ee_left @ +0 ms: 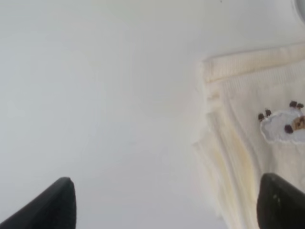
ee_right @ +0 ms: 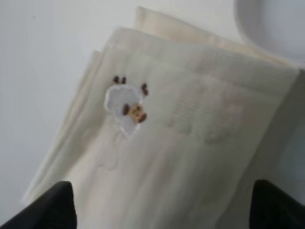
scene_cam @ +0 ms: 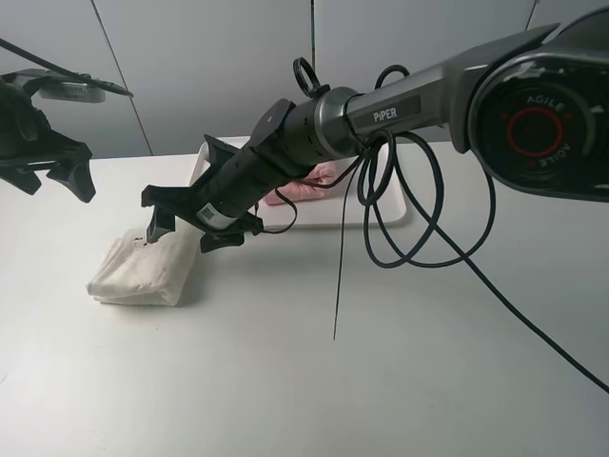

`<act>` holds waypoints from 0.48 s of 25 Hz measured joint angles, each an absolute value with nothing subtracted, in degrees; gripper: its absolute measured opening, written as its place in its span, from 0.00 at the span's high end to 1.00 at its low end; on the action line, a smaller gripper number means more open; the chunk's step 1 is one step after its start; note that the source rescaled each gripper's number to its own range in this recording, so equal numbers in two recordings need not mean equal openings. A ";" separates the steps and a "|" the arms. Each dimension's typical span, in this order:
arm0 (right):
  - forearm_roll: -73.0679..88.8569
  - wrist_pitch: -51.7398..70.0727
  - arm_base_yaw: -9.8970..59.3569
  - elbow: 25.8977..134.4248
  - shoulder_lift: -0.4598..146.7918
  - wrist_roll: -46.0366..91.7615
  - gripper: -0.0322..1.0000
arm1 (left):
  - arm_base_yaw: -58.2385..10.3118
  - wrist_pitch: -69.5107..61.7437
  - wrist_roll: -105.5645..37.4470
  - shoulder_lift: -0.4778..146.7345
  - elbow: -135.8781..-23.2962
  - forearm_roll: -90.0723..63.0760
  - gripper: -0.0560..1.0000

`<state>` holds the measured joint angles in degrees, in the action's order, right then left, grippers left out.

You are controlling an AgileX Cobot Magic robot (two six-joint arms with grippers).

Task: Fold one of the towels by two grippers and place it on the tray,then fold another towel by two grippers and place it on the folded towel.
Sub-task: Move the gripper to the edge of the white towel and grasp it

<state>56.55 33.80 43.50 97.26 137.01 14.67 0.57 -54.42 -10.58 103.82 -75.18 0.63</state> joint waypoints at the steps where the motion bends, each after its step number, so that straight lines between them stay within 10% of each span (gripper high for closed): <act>1: 55.42 33.80 43.50 97.26 137.01 13.25 0.20 | 0.57 -54.42 -10.58 103.82 -75.18 0.63 0.03; 12: 53.49 31.02 45.10 97.26 138.90 8.78 0.20 | 0.57 -54.57 -10.58 103.82 -75.18 0.63 0.03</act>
